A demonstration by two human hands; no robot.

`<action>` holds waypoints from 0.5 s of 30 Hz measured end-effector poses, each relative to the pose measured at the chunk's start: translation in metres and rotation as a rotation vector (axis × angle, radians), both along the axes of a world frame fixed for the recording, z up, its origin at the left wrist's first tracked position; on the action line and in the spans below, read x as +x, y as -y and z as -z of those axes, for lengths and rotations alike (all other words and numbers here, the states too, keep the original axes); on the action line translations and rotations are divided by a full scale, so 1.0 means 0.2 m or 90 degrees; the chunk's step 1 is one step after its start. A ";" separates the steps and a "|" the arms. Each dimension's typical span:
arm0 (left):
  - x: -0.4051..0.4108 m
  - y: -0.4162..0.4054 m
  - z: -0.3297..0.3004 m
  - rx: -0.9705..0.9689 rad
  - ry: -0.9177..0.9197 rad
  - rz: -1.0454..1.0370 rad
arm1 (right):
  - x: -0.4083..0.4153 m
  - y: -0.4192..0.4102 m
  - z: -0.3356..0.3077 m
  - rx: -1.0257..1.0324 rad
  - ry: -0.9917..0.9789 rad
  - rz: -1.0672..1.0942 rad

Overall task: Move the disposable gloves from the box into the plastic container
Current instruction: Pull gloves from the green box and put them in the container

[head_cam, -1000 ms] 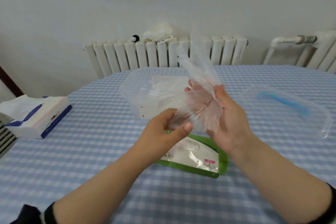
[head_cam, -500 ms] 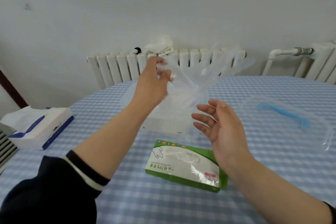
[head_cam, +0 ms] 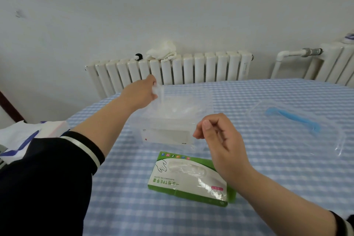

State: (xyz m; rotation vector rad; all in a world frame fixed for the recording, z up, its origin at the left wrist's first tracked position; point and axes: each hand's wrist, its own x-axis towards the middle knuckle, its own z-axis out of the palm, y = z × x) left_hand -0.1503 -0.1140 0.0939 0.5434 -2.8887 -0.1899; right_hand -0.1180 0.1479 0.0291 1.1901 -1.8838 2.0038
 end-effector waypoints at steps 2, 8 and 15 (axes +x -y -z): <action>0.01 0.00 0.02 0.006 0.049 0.015 | 0.00 0.00 0.01 0.021 -0.003 -0.005; 0.05 -0.02 0.00 -0.292 0.019 0.069 | 0.00 0.00 0.02 0.050 -0.018 -0.019; 0.01 -0.22 0.00 -0.159 0.230 0.106 | 0.01 0.01 0.03 0.091 -0.031 -0.024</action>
